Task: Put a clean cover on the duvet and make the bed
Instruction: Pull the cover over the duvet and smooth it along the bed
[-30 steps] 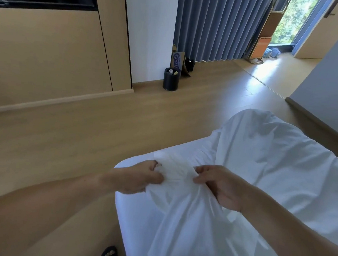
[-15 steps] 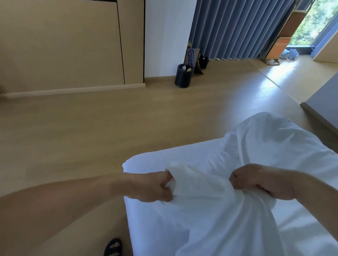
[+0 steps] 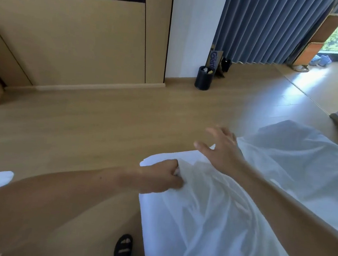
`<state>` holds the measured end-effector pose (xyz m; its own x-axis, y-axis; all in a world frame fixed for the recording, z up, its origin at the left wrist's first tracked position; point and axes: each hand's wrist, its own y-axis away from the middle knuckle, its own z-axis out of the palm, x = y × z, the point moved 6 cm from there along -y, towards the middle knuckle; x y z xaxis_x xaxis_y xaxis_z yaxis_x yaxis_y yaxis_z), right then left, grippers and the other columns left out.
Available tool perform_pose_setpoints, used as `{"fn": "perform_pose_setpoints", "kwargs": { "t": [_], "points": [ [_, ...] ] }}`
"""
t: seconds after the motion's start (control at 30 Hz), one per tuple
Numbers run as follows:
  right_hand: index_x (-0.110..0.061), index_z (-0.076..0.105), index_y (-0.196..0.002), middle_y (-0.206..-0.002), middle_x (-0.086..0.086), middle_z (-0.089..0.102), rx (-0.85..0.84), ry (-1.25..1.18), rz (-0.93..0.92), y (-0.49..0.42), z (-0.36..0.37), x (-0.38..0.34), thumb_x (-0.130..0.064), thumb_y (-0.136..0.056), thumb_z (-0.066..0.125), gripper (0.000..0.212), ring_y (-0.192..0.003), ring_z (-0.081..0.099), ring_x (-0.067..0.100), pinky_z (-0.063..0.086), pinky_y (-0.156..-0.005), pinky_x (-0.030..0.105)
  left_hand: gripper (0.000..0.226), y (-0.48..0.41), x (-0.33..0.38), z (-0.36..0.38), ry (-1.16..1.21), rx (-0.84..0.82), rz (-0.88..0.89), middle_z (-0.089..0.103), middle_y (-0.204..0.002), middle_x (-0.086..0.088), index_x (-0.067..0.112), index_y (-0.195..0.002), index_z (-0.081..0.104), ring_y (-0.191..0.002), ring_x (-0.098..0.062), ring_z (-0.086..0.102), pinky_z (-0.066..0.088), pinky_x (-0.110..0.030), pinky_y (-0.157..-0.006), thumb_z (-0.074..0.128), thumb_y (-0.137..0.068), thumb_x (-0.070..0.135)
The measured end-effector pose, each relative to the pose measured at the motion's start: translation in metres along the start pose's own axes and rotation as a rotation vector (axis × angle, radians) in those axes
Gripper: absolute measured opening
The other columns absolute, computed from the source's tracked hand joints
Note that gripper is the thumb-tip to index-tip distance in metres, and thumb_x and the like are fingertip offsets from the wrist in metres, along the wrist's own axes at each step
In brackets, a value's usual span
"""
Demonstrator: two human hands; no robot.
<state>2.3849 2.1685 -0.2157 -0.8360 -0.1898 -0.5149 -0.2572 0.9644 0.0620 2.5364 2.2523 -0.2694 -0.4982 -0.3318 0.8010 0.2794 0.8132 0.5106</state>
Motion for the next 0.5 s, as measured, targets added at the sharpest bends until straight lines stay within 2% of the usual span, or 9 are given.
{"fn": "perform_pose_setpoints", "kwargs": {
  "t": [0.07,0.1,0.13,0.2,0.27,0.3,0.4,0.47,0.5],
  "points": [
    [-0.026,0.063,-0.107,-0.106,-0.010,0.057,0.276,-0.142,-0.165,0.028,-0.024,-0.027,-0.043,-0.087,0.068,0.027,-0.099,0.053,0.006,0.043,-0.086,0.027,0.016,-0.004,-0.005,-0.005,0.235,0.056,-0.100,0.041,-0.077,-0.006,0.015,-0.088,0.048,-0.064,-0.021,0.037,0.032,-0.031,-0.052,0.058,-0.077,0.010],
    [-0.029,0.064,-0.092,-0.087,-0.014,0.059,0.318,-0.147,-0.246,0.043,-0.032,-0.040,-0.040,-0.085,0.069,0.014,-0.081,0.054,0.001,0.043,-0.076,0.023,0.011,-0.008,-0.003,-0.009,0.340,0.080,-0.139,0.044,-0.075,-0.007,0.012,-0.086,0.051,-0.062,-0.023,0.041,0.034,-0.033,-0.052,0.054,-0.076,0.008],
    [-0.031,0.062,-0.079,-0.072,-0.015,0.058,0.269,-0.089,-0.285,0.057,-0.033,-0.051,-0.040,-0.085,0.069,0.012,-0.070,0.053,0.001,0.040,-0.068,0.020,0.007,-0.012,0.002,-0.012,0.429,0.097,-0.157,0.052,-0.070,-0.008,0.007,-0.081,0.054,-0.058,-0.024,0.050,0.042,-0.031,-0.051,0.049,-0.081,0.002],
    [-0.027,0.055,-0.064,-0.056,-0.013,0.052,0.023,0.130,-0.192,0.075,-0.008,-0.054,-0.042,-0.088,0.062,0.029,-0.060,0.052,0.006,0.039,-0.059,0.022,0.022,-0.023,0.014,-0.016,0.557,0.106,-0.182,0.067,-0.073,-0.009,0.001,-0.089,0.061,-0.061,-0.022,0.065,0.053,-0.031,-0.053,0.040,-0.091,-0.004],
    [-0.017,0.059,-0.065,-0.059,-0.007,0.057,-0.216,0.093,0.083,0.081,0.019,-0.028,-0.043,-0.090,0.056,0.035,-0.062,0.059,0.016,0.046,-0.061,0.033,0.022,-0.029,0.035,-0.014,0.595,0.093,-0.164,0.069,-0.085,-0.014,0.001,-0.096,0.060,-0.073,-0.025,0.067,0.058,-0.039,-0.064,0.039,-0.095,-0.003],
    [-0.011,0.063,-0.070,-0.063,-0.003,0.059,-0.256,-0.115,0.235,0.084,0.027,-0.014,-0.041,-0.089,0.056,0.036,-0.061,0.061,0.020,0.048,-0.060,0.034,0.020,-0.033,0.042,-0.012,0.601,0.083,-0.156,0.067,-0.087,-0.014,0.000,-0.094,0.059,-0.075,-0.026,0.066,0.056,-0.040,-0.067,0.039,-0.096,-0.003],
    [-0.008,0.070,-0.079,-0.070,0.013,0.066,-0.077,-0.707,0.602,0.090,0.032,0.010,-0.039,-0.087,0.059,0.034,-0.062,0.058,0.018,0.044,-0.060,0.033,0.023,-0.047,0.056,0.000,0.568,0.031,-0.122,0.067,-0.093,-0.019,-0.007,-0.105,0.060,-0.081,-0.032,0.067,0.057,-0.042,-0.070,0.042,-0.092,-0.004],
    [-0.003,0.073,-0.092,-0.081,0.017,0.073,0.048,-0.827,0.765,0.095,0.033,0.016,-0.041,-0.091,0.059,0.040,-0.068,0.065,0.019,0.047,-0.064,0.033,0.031,-0.053,0.058,0.010,0.548,-0.037,-0.106,0.069,-0.103,-0.026,-0.013,-0.112,0.062,-0.086,-0.035,0.069,0.058,-0.045,-0.076,0.045,-0.088,-0.004],
    [-0.005,0.072,-0.097,-0.081,0.013,0.075,0.074,-0.871,0.823,0.099,0.038,0.014,-0.043,-0.092,0.058,0.041,-0.070,0.068,0.020,0.048,-0.065,0.033,0.031,-0.055,0.057,0.014,0.523,-0.080,-0.088,0.069,-0.103,-0.028,-0.015,-0.110,0.063,-0.082,-0.034,0.069,0.059,-0.042,-0.071,0.047,-0.087,-0.004]
  ]
}}
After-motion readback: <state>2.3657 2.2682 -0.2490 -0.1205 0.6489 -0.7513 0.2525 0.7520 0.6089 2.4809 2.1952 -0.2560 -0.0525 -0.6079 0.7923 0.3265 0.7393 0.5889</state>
